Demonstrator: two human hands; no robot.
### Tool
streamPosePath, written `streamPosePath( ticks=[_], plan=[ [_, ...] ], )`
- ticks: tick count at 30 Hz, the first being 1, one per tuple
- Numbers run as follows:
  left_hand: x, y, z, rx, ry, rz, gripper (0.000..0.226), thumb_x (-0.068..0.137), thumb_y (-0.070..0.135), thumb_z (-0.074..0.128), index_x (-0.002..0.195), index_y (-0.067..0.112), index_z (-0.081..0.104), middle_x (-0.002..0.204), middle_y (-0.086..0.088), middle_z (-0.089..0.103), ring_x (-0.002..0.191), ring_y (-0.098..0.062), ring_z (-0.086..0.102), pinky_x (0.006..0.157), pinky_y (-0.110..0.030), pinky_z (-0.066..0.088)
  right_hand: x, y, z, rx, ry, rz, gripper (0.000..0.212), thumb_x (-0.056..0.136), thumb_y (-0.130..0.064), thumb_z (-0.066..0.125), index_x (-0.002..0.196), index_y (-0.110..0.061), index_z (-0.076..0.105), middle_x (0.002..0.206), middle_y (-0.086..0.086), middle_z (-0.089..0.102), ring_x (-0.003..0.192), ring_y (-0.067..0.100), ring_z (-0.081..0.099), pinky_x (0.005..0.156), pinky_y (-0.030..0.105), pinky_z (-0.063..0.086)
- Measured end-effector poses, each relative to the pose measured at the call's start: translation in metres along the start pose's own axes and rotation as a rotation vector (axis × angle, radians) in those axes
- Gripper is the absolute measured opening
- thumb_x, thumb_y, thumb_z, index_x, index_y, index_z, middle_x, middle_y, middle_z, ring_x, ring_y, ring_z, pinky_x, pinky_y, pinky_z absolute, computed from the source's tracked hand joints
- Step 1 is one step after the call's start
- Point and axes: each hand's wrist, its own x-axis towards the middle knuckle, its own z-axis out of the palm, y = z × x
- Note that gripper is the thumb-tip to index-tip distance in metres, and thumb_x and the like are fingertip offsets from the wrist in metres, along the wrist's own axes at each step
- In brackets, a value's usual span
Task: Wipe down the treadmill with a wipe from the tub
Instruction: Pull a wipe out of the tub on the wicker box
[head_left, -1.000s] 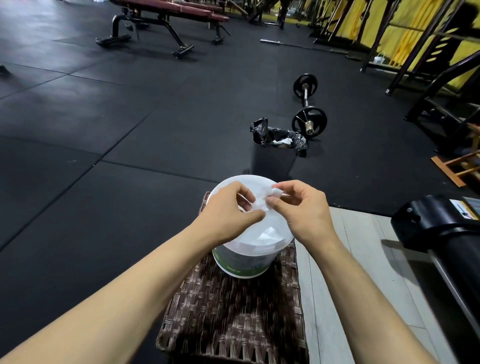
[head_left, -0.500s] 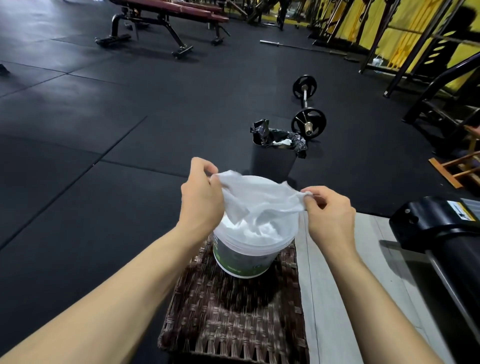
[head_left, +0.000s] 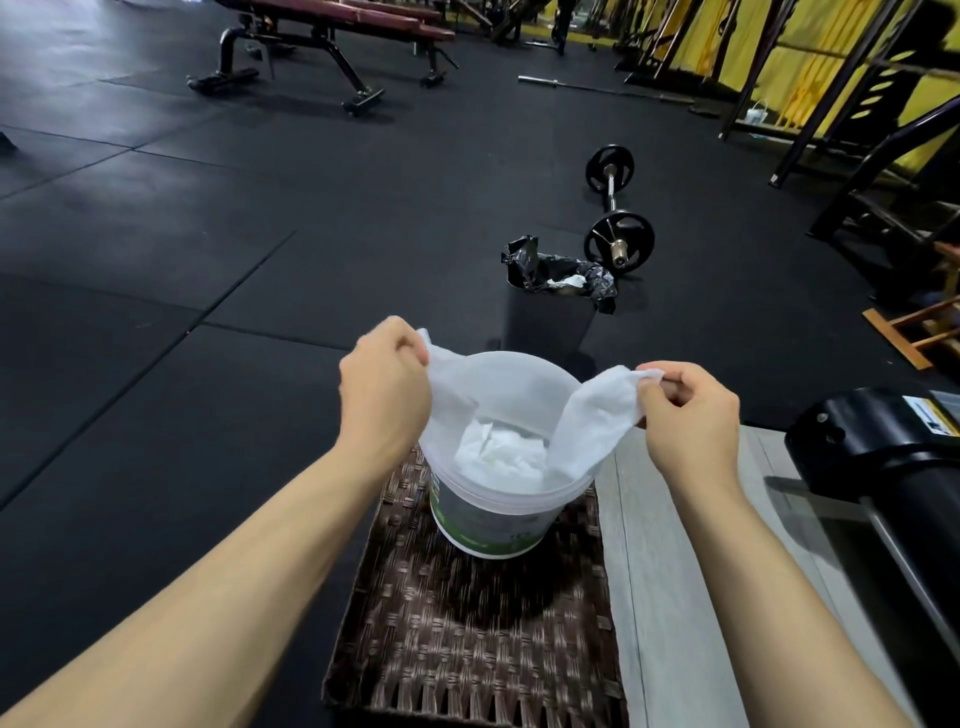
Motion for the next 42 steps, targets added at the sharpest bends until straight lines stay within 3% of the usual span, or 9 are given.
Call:
streamPosePath(
  ticks=[4, 7, 9, 16, 23, 29, 31, 37, 42],
  plan=[
    [-0.009, 0.002, 0.019, 0.111, -0.32, 0.059, 0.04, 0.098, 0.01, 0.04, 0.091, 0.029, 0.074, 0.117, 0.005, 0.067, 0.105, -0.021, 0.06, 0.081, -0.03, 0.043, -0.006, -0.012, 0.011, 0.163, -0.176, -0.022, 0.02, 0.095, -0.004, 0.06, 0.09, -0.017, 0.074, 0.085, 0.003, 0.074, 0.075, 0.012, 0.064, 0.073, 0.045, 0.057],
    [-0.014, 0.0, 0.027, 0.168, -0.458, 0.157, 0.024, 0.099, 0.029, 0.055, 0.114, 0.028, 0.073, 0.12, 0.009, 0.06, 0.112, -0.015, 0.057, 0.096, -0.03, 0.043, -0.013, -0.023, 0.019, 0.249, -0.284, -0.049, 0.022, 0.093, 0.003, 0.061, 0.089, -0.014, 0.074, 0.084, 0.0, 0.074, 0.075, 0.007, 0.064, 0.067, 0.03, 0.054],
    [-0.018, -0.002, 0.033, 0.195, -0.498, 0.227, 0.033, 0.093, 0.042, 0.066, 0.121, 0.025, 0.07, 0.121, 0.009, 0.059, 0.114, -0.01, 0.054, 0.099, -0.026, 0.04, -0.017, -0.028, 0.024, 0.271, -0.341, -0.073, 0.019, 0.094, 0.003, 0.061, 0.092, -0.01, 0.074, 0.087, 0.003, 0.074, 0.076, 0.007, 0.065, 0.067, 0.027, 0.056],
    [-0.01, -0.008, 0.035, 0.197, -0.35, 0.25, 0.004, 0.09, 0.034, 0.073, 0.092, 0.031, 0.076, 0.087, 0.017, 0.066, 0.085, -0.007, 0.058, 0.086, -0.031, 0.048, -0.015, -0.028, 0.026, 0.211, -0.357, -0.115, 0.013, 0.092, -0.002, 0.069, 0.096, -0.013, 0.074, 0.082, 0.001, 0.075, 0.072, 0.002, 0.066, 0.065, 0.016, 0.051],
    [-0.006, -0.01, 0.035, 0.208, -0.27, 0.185, 0.025, 0.1, 0.03, 0.059, 0.117, 0.023, 0.075, 0.111, 0.005, 0.07, 0.108, -0.02, 0.06, 0.087, -0.029, 0.045, -0.013, -0.023, 0.026, 0.142, -0.29, 0.009, 0.022, 0.079, -0.012, 0.085, 0.097, -0.02, 0.075, 0.076, 0.005, 0.073, 0.067, 0.007, 0.067, 0.064, 0.016, 0.054],
    [0.002, -0.006, 0.028, 0.11, -0.027, 0.129, 0.019, 0.099, 0.021, 0.051, 0.091, 0.015, 0.066, 0.099, 0.012, 0.064, 0.096, -0.012, 0.055, 0.071, -0.025, 0.03, -0.012, -0.027, 0.017, -0.025, -0.591, 0.045, 0.006, 0.084, -0.023, 0.081, 0.086, -0.019, 0.078, 0.06, -0.006, 0.066, 0.052, 0.0, 0.053, 0.056, 0.015, 0.044],
    [0.004, -0.007, 0.028, 0.055, -0.004, 0.077, 0.02, 0.099, 0.019, 0.048, 0.086, 0.009, 0.061, 0.088, 0.017, 0.061, 0.103, -0.012, 0.059, 0.064, -0.027, 0.034, -0.011, -0.029, 0.013, -0.039, -0.629, 0.026, 0.02, 0.086, -0.028, 0.079, 0.076, -0.013, 0.073, 0.052, -0.008, 0.058, 0.048, 0.004, 0.049, 0.05, 0.015, 0.041],
    [0.01, -0.004, 0.025, 0.031, 0.046, 0.037, 0.023, 0.099, 0.021, 0.045, 0.086, 0.006, 0.057, 0.12, -0.006, 0.069, 0.078, -0.005, 0.055, 0.058, -0.008, 0.035, -0.006, -0.022, 0.009, -0.004, -0.395, 0.104, 0.053, 0.092, -0.041, 0.071, 0.056, -0.012, 0.045, 0.047, -0.001, 0.038, 0.044, 0.016, 0.035, 0.043, 0.024, 0.03],
    [0.016, -0.003, 0.018, 0.022, 0.065, -0.017, 0.025, 0.096, 0.021, 0.044, 0.083, 0.004, 0.059, 0.093, -0.006, 0.069, 0.08, -0.012, 0.054, 0.059, -0.02, 0.039, -0.006, -0.016, 0.01, -0.013, -0.281, 0.158, 0.052, 0.098, -0.038, 0.061, 0.056, -0.013, 0.045, 0.051, 0.0, 0.037, 0.055, 0.023, 0.035, 0.055, 0.035, 0.032]
  ],
)
